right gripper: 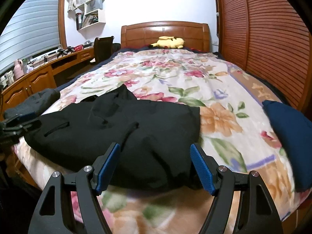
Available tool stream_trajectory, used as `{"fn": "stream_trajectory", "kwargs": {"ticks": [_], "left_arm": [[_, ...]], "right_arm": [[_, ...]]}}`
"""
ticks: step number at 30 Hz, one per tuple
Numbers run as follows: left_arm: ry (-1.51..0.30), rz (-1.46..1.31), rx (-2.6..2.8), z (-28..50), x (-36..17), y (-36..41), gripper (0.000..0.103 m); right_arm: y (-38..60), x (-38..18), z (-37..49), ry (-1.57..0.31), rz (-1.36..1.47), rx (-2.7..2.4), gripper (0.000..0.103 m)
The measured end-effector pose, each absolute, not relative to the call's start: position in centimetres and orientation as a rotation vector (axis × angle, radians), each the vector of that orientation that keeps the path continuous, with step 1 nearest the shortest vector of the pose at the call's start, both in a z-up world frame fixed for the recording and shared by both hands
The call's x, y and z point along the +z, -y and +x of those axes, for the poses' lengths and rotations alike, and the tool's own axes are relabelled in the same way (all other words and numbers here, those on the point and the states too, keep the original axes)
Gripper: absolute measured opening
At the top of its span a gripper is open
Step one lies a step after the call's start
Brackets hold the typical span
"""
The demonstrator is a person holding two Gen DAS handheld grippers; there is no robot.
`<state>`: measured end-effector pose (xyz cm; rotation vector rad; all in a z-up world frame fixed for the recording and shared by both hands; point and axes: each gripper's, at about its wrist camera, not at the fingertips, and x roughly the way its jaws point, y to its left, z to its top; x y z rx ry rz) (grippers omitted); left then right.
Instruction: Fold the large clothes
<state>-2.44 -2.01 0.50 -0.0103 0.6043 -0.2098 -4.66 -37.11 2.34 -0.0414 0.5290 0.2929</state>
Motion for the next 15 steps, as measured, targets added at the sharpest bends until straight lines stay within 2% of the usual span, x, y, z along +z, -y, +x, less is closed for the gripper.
{"fn": "stream_trajectory", "kwargs": {"ticks": [8,15], "left_arm": [[-0.684,0.034,-0.210,-1.0,-1.4,4.6,0.082],[-0.768,0.065,-0.184,0.1,-3.4,5.1,0.082]], "right_arm": [[37.6,-1.0,-1.7,-0.632,-0.060,0.213,0.076],[38.1,-3.1,-1.4,-0.644,-0.083,0.221,0.089]]}}
